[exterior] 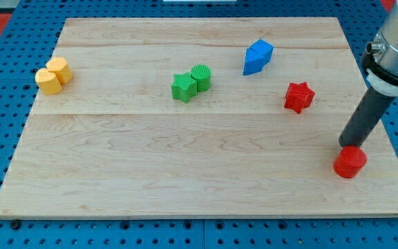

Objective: Form triangle with blue blocks and red star

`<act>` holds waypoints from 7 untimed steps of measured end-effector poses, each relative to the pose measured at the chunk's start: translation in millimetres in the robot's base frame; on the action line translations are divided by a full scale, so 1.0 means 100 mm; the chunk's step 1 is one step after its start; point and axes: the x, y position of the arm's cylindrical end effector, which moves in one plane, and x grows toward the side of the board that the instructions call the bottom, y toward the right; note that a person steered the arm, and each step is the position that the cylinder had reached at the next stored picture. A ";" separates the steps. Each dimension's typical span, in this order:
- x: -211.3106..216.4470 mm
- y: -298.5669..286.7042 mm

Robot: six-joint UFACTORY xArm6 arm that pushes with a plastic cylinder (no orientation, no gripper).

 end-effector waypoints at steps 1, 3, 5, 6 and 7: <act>-0.03 0.01; -0.05 0.00; -0.48 -0.24; -0.63 -0.44; -1.11 -0.66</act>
